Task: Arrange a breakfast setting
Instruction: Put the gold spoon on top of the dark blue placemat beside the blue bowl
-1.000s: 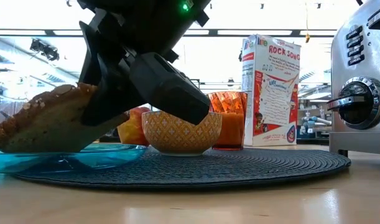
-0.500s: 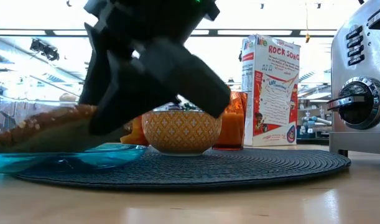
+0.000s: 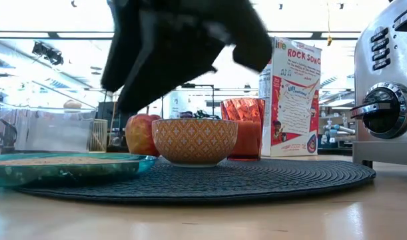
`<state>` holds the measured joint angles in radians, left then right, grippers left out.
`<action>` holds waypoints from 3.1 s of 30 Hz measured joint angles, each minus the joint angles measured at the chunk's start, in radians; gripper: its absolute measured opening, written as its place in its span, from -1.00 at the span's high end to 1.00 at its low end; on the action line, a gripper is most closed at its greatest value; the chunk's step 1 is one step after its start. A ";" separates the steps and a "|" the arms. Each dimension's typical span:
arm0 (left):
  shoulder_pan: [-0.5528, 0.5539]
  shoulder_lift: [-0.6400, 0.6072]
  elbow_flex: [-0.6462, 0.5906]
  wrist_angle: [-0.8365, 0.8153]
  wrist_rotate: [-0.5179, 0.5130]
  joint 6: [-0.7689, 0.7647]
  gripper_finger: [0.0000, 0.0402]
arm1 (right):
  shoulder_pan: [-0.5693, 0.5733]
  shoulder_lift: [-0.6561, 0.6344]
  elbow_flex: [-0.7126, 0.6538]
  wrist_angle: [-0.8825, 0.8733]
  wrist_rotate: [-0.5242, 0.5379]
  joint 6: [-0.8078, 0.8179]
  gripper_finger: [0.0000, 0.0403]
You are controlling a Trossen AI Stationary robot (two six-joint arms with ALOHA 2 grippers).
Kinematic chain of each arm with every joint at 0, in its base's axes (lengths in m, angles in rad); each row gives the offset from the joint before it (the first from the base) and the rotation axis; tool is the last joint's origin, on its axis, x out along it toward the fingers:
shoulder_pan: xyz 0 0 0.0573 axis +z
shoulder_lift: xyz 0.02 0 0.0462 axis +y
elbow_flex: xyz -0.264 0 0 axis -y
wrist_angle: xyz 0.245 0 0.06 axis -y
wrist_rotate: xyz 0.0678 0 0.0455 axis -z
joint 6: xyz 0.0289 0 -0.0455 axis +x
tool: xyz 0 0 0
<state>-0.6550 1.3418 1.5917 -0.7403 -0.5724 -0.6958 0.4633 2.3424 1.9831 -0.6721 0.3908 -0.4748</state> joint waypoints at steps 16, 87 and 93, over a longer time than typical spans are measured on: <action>0.021 0.000 -0.015 -0.412 -0.175 -0.494 0.26 | 0.121 -0.506 -0.001 -0.391 -0.072 0.618 -0.06; 1.833 0.586 0.322 -0.807 0.455 1.087 0.15 | -0.120 -1.291 -0.298 -0.663 0.181 0.819 -0.04; 1.816 0.603 0.216 -0.830 0.409 1.034 0.15 | -0.120 -1.300 -0.298 -0.637 0.167 0.817 -0.04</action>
<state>1.1611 1.9450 1.8078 -1.5702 -0.1635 0.3387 0.3431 1.0424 1.6855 -1.3090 0.5575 0.3420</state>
